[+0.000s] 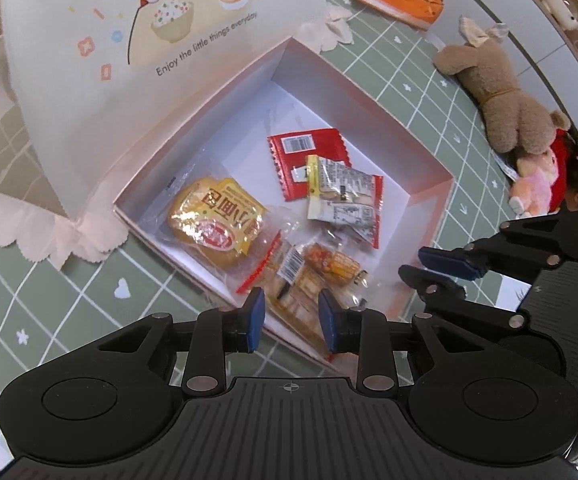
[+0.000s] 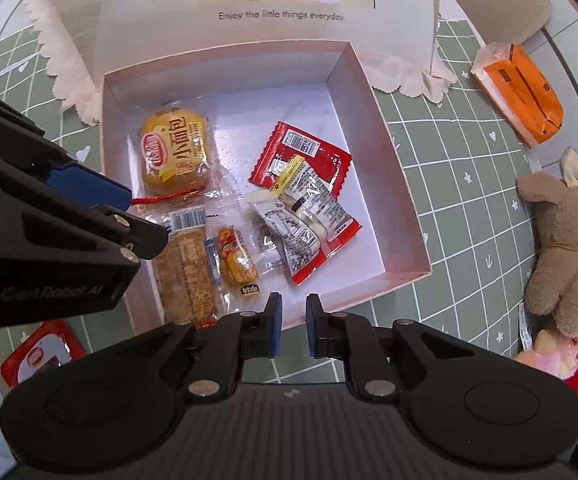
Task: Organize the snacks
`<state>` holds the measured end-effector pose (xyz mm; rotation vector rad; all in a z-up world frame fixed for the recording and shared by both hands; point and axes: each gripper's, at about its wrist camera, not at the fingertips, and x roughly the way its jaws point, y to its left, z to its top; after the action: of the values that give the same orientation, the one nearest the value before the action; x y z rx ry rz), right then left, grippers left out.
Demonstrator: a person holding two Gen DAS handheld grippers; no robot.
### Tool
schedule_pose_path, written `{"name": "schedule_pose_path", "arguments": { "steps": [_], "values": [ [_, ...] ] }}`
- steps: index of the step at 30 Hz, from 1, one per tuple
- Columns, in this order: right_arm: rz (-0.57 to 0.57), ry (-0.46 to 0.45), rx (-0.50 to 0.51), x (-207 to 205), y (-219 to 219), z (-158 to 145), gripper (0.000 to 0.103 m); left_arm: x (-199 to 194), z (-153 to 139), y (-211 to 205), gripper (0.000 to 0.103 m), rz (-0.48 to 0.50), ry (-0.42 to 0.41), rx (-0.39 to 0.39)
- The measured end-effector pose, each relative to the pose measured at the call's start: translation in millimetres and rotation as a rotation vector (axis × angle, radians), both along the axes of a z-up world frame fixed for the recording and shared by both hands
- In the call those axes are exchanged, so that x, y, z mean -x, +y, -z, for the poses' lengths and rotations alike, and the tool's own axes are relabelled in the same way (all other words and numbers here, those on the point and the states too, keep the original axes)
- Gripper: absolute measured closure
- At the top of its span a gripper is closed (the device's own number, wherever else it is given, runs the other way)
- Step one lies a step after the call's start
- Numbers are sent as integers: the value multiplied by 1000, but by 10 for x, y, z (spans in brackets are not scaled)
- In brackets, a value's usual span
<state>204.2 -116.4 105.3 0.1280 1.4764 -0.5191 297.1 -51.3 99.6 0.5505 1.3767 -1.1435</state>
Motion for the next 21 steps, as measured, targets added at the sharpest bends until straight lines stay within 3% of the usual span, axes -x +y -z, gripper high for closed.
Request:
{"name": "schedule_pose_path", "arguments": {
  "steps": [9,13,17,19,21],
  "values": [
    [-149,-75,-62,342,203,-188,90,439,-149,334,70,-42,-74,-42],
    [-214,-100,-147,522,296,-128,90,719,-38,569,70,-85,-69,-107],
    [-315,-164,-229,811,460,-35,90,960,74,871,70,-176,-35,-108],
    [-384,-173,-237,941,594,58,88,1061,130,1008,70,-223,-36,-101],
    [-454,-172,-267,1043,732,180,75,1153,178,1171,70,-270,-56,-94]
  ]
}}
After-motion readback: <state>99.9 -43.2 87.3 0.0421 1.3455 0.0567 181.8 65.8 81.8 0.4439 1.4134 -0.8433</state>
